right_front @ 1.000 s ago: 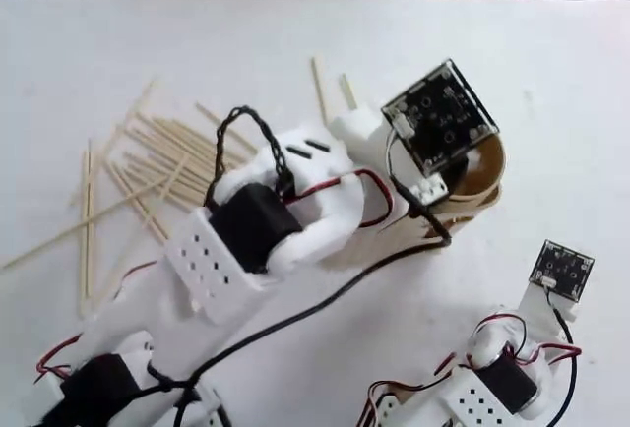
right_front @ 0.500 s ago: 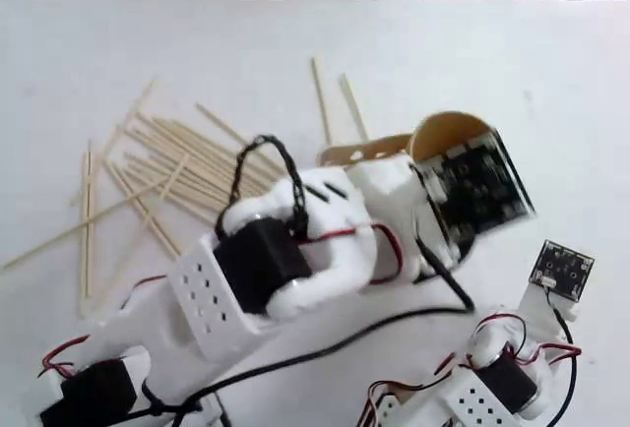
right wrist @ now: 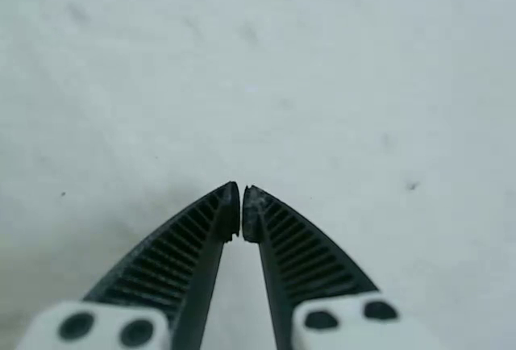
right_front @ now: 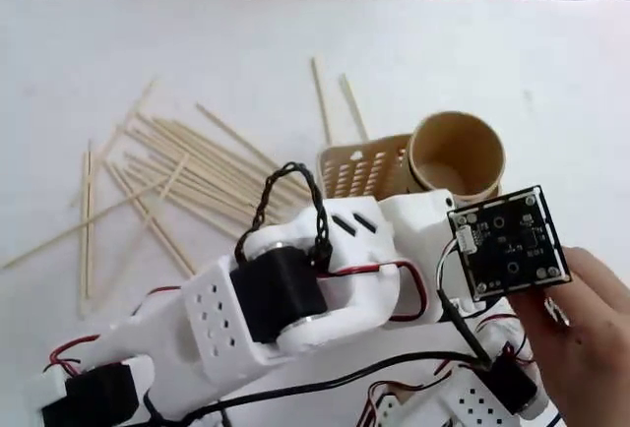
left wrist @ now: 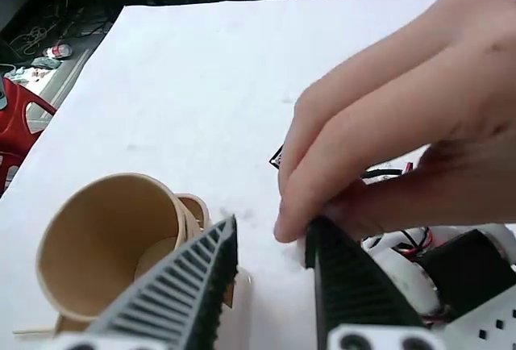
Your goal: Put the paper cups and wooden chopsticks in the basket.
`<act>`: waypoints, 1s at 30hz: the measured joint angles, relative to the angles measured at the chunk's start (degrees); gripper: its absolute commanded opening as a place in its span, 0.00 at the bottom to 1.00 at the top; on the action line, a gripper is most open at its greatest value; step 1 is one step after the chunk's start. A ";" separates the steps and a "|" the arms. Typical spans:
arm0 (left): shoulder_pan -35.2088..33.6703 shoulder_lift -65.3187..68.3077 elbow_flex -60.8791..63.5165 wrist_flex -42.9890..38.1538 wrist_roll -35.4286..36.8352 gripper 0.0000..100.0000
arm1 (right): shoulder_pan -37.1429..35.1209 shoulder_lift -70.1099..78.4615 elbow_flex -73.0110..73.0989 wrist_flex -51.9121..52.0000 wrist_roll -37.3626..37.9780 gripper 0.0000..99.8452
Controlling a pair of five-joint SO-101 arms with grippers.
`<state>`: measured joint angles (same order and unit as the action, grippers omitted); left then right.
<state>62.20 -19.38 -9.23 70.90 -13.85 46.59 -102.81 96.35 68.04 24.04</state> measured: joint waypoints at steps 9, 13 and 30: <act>-0.09 0.00 -0.18 0.00 0.00 0.15 | 0.00 0.00 0.00 0.00 0.00 0.02; -1.32 -0.09 -0.18 0.00 0.00 0.15 | 0.00 0.00 0.00 0.00 0.00 0.02; -69.71 -0.09 5.27 3.52 0.00 0.15 | 0.09 0.00 0.00 0.00 0.00 0.02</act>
<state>-7.52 -19.47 -3.96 74.42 -13.85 46.68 -102.81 96.35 68.04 24.04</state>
